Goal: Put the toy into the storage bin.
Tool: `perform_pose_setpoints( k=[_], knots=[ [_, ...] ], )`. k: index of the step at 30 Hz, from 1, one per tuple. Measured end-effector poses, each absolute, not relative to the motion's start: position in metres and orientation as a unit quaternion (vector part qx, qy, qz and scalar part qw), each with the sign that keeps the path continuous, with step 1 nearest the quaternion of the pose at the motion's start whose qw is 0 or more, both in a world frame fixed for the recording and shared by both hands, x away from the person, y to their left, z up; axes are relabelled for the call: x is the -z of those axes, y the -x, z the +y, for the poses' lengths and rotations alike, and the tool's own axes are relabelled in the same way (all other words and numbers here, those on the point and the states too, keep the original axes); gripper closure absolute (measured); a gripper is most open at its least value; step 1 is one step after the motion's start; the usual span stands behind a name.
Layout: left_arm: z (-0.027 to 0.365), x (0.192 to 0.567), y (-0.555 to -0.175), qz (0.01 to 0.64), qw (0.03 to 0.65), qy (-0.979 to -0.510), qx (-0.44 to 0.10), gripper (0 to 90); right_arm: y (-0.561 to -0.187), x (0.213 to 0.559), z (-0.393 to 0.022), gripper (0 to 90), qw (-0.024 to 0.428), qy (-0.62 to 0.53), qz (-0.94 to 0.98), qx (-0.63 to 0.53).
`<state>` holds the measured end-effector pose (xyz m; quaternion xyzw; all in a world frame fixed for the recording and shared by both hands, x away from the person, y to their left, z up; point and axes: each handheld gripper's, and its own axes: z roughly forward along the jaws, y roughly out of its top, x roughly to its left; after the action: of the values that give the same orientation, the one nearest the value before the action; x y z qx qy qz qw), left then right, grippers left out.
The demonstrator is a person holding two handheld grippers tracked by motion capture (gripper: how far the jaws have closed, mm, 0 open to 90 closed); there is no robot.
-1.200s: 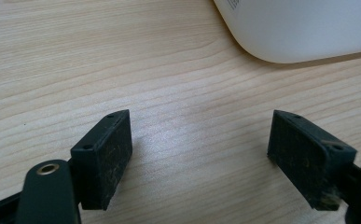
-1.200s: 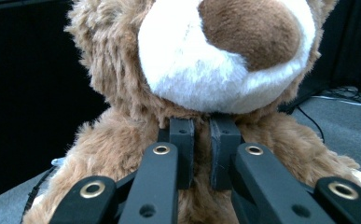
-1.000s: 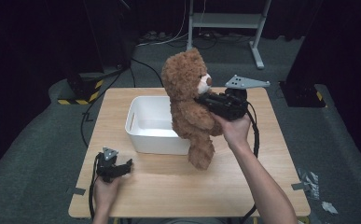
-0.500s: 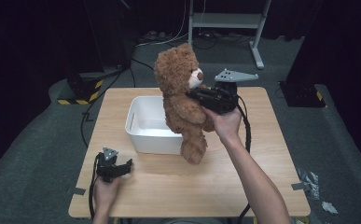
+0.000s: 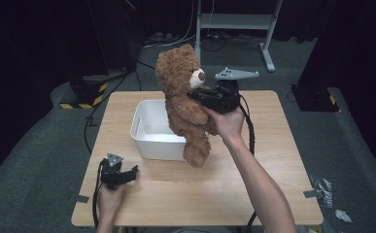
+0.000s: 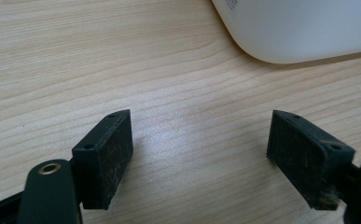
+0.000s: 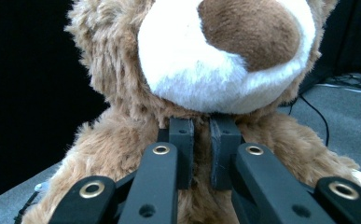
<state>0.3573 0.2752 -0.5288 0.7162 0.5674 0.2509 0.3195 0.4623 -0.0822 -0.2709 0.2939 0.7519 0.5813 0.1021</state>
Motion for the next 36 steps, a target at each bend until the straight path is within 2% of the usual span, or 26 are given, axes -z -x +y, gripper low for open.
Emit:
perform_pose_setpoints(
  k=[36],
  knots=[
    [0.275, 0.529, -0.357, 0.568, 0.319, -0.716, -0.250, 22.4, -0.494, 0.299, -0.054, 82.5, 0.099, -0.329, 0.756, -0.557]
  ],
)
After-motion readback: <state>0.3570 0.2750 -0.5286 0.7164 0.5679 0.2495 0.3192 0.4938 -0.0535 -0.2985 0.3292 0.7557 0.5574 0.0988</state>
